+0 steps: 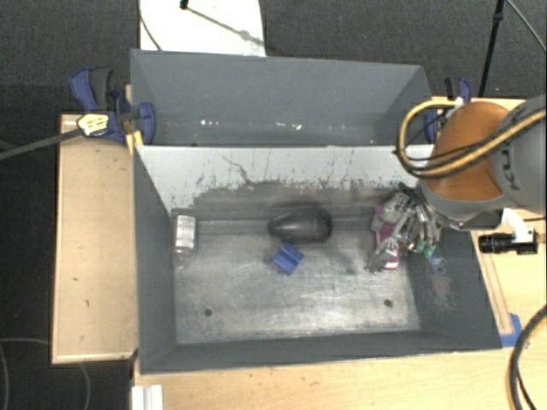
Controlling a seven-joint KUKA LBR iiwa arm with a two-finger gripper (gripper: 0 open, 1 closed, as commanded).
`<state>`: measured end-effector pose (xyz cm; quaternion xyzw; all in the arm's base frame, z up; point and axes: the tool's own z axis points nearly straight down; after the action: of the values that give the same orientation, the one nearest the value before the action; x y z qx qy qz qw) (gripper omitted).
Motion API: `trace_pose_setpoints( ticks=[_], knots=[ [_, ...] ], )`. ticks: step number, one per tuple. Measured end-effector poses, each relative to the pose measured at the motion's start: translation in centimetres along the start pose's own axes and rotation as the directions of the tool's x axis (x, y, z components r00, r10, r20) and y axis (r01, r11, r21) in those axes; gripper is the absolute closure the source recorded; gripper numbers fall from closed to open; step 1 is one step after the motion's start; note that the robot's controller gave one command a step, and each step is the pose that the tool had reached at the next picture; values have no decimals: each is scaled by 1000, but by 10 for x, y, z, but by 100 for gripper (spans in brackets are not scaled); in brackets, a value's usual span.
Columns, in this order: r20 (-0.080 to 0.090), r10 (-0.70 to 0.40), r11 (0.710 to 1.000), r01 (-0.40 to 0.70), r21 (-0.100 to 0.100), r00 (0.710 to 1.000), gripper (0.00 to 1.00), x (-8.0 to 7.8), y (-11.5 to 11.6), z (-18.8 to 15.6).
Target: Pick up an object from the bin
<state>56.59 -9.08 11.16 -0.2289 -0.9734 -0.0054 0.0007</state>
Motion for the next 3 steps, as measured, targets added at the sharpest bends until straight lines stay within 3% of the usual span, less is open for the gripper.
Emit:
trace_pose_setpoints(
  ticks=[1, 2, 3],
  knots=[
    [9, -151, 988, 151, 7, 988, 0, 7, 65, 7],
    [11, -52, 999, 52, 6, 999, 0, 68, 138, 41],
    [7, -199, 980, 199, 7, 980, 0, 98, 189, 38]
  ],
)
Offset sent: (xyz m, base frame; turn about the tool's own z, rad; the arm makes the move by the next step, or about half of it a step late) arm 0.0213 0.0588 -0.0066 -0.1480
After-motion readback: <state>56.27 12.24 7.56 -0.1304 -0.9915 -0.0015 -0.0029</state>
